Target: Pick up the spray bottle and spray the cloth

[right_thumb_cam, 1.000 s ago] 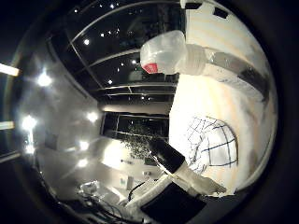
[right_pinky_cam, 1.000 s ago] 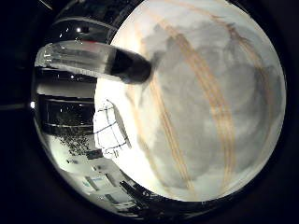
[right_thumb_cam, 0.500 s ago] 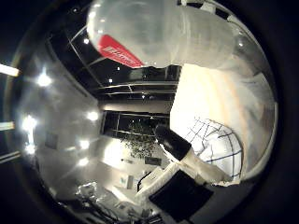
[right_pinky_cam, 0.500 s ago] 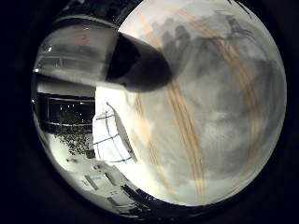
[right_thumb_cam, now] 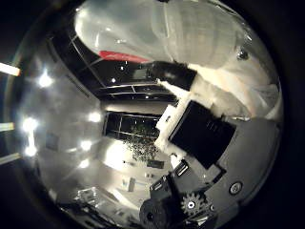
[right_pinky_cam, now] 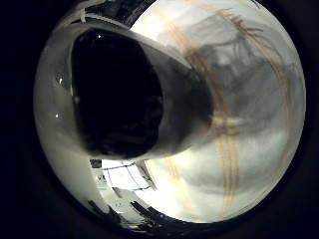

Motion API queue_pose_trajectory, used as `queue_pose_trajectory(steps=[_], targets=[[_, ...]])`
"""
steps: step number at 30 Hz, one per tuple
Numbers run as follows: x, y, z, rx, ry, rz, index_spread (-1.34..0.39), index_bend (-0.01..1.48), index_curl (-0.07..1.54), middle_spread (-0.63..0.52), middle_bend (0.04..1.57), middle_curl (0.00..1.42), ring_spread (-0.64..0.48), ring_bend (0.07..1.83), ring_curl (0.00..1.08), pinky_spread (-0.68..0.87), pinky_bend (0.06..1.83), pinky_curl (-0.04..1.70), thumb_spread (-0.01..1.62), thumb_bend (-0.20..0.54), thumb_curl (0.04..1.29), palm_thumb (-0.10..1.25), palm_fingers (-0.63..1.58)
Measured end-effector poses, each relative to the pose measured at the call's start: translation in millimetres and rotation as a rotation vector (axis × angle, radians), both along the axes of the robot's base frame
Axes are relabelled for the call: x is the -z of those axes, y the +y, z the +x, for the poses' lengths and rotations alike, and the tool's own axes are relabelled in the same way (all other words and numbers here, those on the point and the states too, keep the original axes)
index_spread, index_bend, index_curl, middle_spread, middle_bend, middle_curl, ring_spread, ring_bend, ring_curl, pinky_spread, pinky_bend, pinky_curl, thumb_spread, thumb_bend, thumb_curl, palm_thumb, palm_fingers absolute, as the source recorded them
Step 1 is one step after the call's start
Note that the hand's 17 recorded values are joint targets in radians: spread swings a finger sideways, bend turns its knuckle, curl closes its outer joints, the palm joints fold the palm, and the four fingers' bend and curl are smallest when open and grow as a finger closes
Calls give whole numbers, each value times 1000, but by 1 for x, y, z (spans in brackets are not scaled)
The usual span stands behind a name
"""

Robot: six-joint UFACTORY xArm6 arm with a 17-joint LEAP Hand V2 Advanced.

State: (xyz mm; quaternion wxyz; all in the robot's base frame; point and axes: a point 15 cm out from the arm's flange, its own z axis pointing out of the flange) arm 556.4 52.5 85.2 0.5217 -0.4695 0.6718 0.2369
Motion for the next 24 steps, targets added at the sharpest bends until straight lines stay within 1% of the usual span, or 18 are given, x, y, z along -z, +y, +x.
queue_pose_trajectory(steps=[2, 4, 6, 9, 14, 19, 22, 24], targets=[[0, 4, -1, -11, 0, 21, -328, 760, 689, -123, 1086, 718, -186, 1170, 552, -255, 1105, 550, 1054, -8, 386, 811, 1294], [-3, 11, -3, -29, -4, 54, -309, 878, 745, -119, 1159, 735, -190, 1240, 579, -242, 1176, 603, 1037, 0, 416, 883, 1265], [-14, 19, -4, -57, -22, 99, -282, 982, 789, -116, 1237, 750, -187, 1310, 609, -217, 1233, 668, 1008, -3, 454, 954, 1216], [-20, 21, -2, -69, -36, 113, -248, 1068, 813, -112, 1292, 752, -187, 1370, 635, -191, 1270, 749, 973, -7, 503, 1020, 1172], [-41, 16, -2, -91, -75, 117, -220, 1115, 813, -106, 1336, 738, -174, 1422, 655, -170, 1263, 869, 923, -10, 590, 1079, 1145], [-73, 20, -7, -158, -121, 76, -210, 1129, 805, -103, 1355, 719, -161, 1446, 652, -149, 1222, 978, 894, -14, 657, 1077, 1143], [-91, 23, -13, -197, -139, 42, -208, 1130, 801, -102, 1368, 711, -159, 1456, 648, -143, 1193, 1041, 884, -14, 693, 1077, 1142], [-101, 28, -21, -244, -141, 9, -207, 1131, 799, -102, 1372, 705, -163, 1464, 646, -142, 1171, 1084, 878, -13, 714, 1074, 1141]])
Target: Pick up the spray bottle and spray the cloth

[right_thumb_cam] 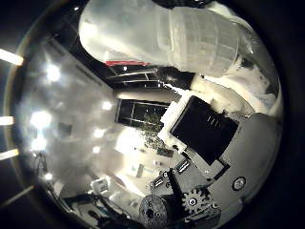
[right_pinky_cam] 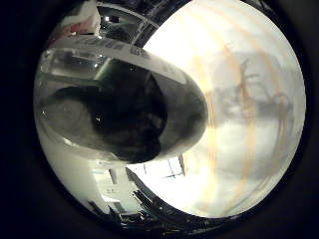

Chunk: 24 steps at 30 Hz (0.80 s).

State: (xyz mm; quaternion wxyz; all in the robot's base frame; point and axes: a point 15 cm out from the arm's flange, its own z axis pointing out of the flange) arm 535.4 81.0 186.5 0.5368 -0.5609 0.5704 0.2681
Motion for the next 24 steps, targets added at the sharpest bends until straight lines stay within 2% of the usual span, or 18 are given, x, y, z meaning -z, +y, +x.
queue_pose_trajectory(steps=[8, 13, 18, 24], targets=[[-39, 30, -42, -207, 50, -200, -208, 1136, 797, -100, 1379, 686, -165, 1478, 636, -146, 1107, 1211, 867, -16, 770, 1062, 1152], [-40, 48, -80, -363, 154, -362, -208, 1135, 795, -96, 1380, 677, -164, 1479, 628, -149, 1082, 1257, 861, -15, 789, 1057, 1158], [-62, 84, -96, -509, 167, -481, -207, 1135, 792, -92, 1382, 671, -164, 1480, 623, -153, 1063, 1290, 862, -16, 803, 1051, 1161], [-67, 100, -100, -608, 209, -635, -214, 1138, 791, -90, 1383, 665, -163, 1480, 619, -158, 1046, 1319, 862, -15, 816, 1052, 1164]])
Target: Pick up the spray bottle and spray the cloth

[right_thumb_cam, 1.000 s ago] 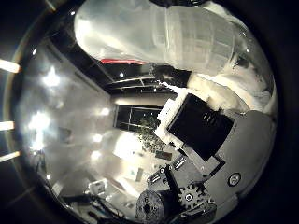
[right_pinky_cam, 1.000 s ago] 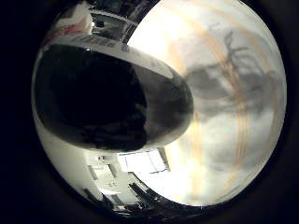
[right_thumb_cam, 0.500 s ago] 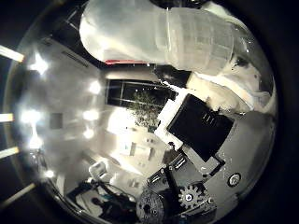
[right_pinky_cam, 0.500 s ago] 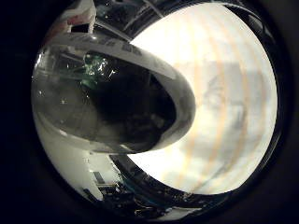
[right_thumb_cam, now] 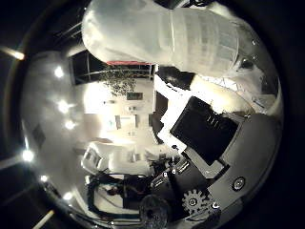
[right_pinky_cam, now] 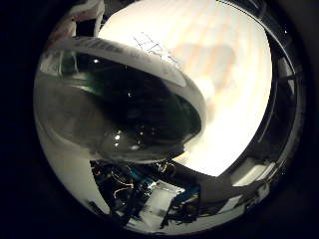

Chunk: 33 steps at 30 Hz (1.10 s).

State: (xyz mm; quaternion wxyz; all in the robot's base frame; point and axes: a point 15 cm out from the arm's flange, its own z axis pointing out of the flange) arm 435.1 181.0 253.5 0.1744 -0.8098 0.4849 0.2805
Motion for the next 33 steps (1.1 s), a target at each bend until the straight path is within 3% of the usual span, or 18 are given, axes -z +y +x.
queue_pose_trajectory(steps=[17, 29, 33], targets=[[16, 40, -7, -206, 193, -421, -209, 1139, 795, -98, 1383, 664, -166, 1484, 622, -169, 1038, 1355, 873, -15, 828, 1033, 1161], [55, 49, -20, -272, 174, -667, -209, 1136, 796, -100, 1380, 664, -164, 1484, 622, -173, 1033, 1362, 880, -15, 826, 1036, 1164], [74, 36, -5, -283, 104, -817, -217, 1136, 795, -100, 1380, 665, -164, 1484, 621, -175, 1032, 1363, 882, -16, 827, 1032, 1164]])
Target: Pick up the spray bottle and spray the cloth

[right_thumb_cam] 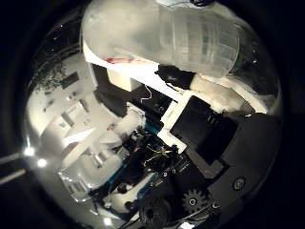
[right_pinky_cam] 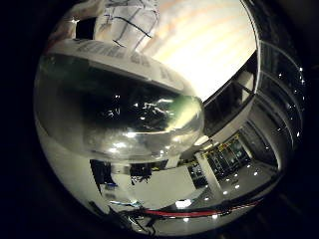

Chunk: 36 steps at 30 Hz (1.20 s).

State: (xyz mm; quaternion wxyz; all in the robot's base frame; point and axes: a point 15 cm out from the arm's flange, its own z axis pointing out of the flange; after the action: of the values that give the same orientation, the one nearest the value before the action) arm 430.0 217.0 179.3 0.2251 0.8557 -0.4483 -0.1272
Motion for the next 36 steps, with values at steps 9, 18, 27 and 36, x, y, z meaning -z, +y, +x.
queue_pose_trajectory(steps=[9, 18, 27, 36], targets=[[36, 0, 17, -17, -61, -70, -209, 1136, 797, -100, 1381, 665, -165, 1483, 622, -177, 1032, 1365, 888, -16, 833, 1025, 1163], [17, 21, 17, -15, -92, 3, -218, 1140, 796, -102, 1376, 669, -166, 1484, 625, -178, 1035, 1365, 890, -15, 837, 1026, 1159], [-34, 68, 0, -43, -144, 129, -221, 1139, 794, -101, 1375, 672, -166, 1482, 626, -179, 1034, 1365, 891, -15, 838, 1026, 1161], [-72, 141, -4, 20, -157, 454, -217, 1137, 796, -102, 1374, 675, -166, 1484, 628, -179, 1036, 1365, 891, -15, 838, 1026, 1157]])
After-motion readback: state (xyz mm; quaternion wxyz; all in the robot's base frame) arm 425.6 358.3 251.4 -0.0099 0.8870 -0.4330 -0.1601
